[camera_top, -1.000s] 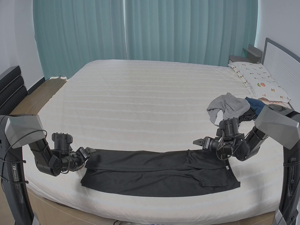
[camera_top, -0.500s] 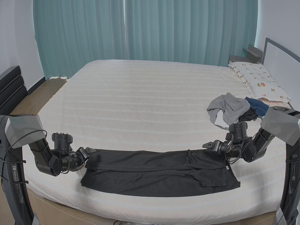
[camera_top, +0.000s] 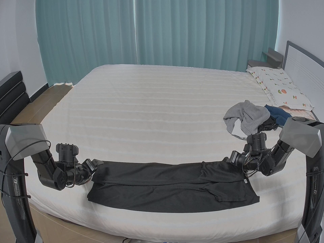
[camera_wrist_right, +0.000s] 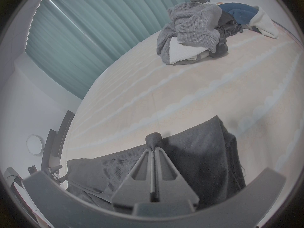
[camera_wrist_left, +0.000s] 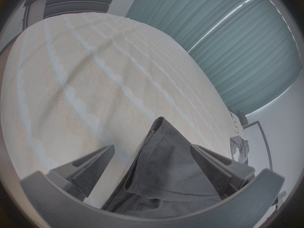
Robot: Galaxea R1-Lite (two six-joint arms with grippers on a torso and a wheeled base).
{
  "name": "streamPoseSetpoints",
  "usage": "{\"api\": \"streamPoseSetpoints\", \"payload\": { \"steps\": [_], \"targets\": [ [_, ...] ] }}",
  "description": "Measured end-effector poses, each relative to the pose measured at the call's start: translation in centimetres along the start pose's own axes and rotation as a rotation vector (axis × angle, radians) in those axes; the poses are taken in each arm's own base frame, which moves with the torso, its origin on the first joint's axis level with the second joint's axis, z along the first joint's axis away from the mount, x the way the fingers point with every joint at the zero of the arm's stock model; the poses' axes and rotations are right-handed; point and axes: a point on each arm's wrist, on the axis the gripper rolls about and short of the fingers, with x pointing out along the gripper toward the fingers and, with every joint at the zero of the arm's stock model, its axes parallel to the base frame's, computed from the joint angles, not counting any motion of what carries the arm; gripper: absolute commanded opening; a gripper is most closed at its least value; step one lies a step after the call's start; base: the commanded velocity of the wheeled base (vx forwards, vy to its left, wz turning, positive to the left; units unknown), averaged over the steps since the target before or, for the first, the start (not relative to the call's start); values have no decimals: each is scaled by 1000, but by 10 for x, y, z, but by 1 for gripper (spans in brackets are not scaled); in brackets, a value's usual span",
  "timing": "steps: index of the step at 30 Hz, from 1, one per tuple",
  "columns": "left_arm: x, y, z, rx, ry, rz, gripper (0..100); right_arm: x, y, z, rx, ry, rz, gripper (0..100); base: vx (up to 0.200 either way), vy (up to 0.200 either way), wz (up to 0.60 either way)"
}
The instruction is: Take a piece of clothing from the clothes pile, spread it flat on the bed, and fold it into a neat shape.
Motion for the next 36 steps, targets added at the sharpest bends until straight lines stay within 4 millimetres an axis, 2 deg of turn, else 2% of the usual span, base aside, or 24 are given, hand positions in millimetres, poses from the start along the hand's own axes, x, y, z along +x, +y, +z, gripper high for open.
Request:
{"api": "streamPoseSetpoints", "payload": {
  "steps": [14, 15, 26, 32, 36],
  "targets": [
    [0, 0, 0, 0, 1, 0, 100, -2, -12, 9, 55, -30, -19, 0, 0, 0, 0],
    [0, 0, 0, 1, 1, 0, 100, -2, -12, 9, 58, -35, -15, 100, 0, 0, 0],
    [-1, 1, -1, -3, 11, 4, 100, -8, -11, 9, 60, -57, 6, 100, 0, 0, 0],
    [-5, 3, -4, 12, 28, 12, 100, -33, -16, 7, 84, -52, -12, 100, 0, 0, 0],
    [-17, 3, -9, 55, 79, 6, 100, -57, -23, 1, 124, -32, -32, 100, 0, 0, 0]
  ]
}}
